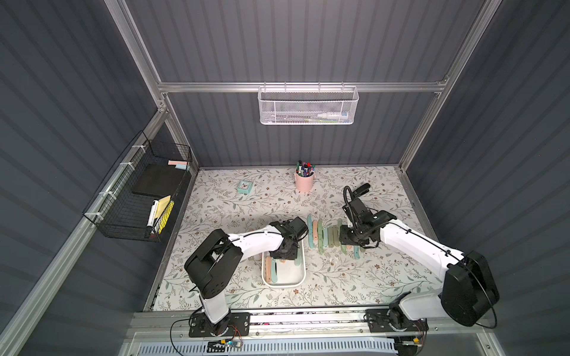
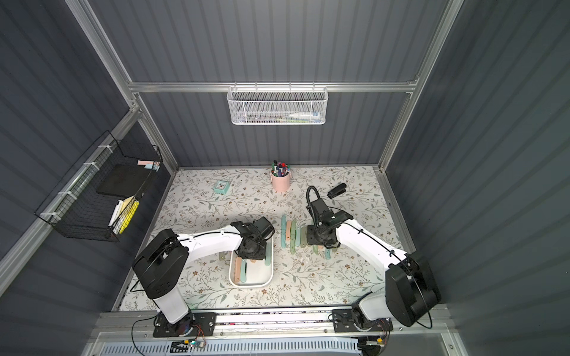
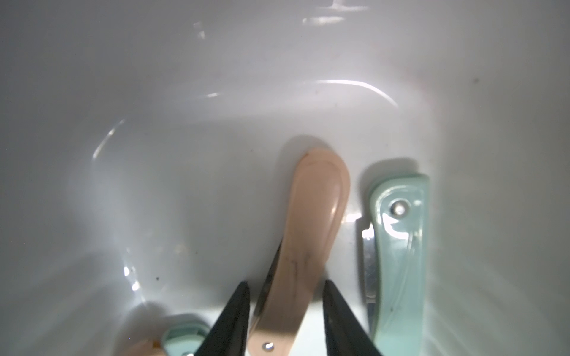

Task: Take the fruit knife out of the storage box
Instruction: Pick up the fruit knife from the storage box.

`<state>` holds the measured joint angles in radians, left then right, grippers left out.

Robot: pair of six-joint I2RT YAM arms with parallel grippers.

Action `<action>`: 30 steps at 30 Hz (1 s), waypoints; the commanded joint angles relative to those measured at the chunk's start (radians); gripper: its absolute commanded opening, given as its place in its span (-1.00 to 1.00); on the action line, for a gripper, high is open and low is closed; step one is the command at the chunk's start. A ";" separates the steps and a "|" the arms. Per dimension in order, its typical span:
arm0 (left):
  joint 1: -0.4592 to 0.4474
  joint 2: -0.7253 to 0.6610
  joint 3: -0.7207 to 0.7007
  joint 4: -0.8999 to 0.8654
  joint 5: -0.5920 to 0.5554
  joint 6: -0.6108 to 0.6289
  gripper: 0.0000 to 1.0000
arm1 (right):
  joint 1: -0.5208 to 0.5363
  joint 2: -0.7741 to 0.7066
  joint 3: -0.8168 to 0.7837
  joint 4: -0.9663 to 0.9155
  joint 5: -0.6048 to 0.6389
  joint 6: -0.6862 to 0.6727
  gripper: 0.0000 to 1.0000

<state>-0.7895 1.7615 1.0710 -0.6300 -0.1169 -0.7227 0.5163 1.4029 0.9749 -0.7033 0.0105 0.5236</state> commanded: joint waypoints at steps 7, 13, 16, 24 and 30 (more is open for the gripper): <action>0.000 0.065 0.053 -0.039 0.013 0.020 0.16 | 0.005 0.012 0.019 -0.008 0.013 0.012 -0.08; 0.001 0.078 0.061 -0.049 0.017 0.022 -0.39 | 0.005 0.008 0.015 -0.010 0.016 0.013 -0.08; -0.001 0.070 0.060 -0.059 0.011 0.019 -0.48 | 0.006 0.009 0.015 -0.007 0.016 0.013 -0.08; 0.000 0.009 0.090 -0.108 0.000 0.032 -0.55 | 0.006 0.011 0.010 0.000 0.010 0.017 -0.08; -0.001 -0.112 0.133 -0.180 -0.019 0.085 -0.55 | 0.007 0.010 0.008 -0.002 0.013 0.017 -0.08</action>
<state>-0.7895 1.7382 1.1610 -0.7403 -0.1173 -0.6788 0.5190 1.4075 0.9764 -0.7025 0.0109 0.5240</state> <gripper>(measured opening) 0.254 0.458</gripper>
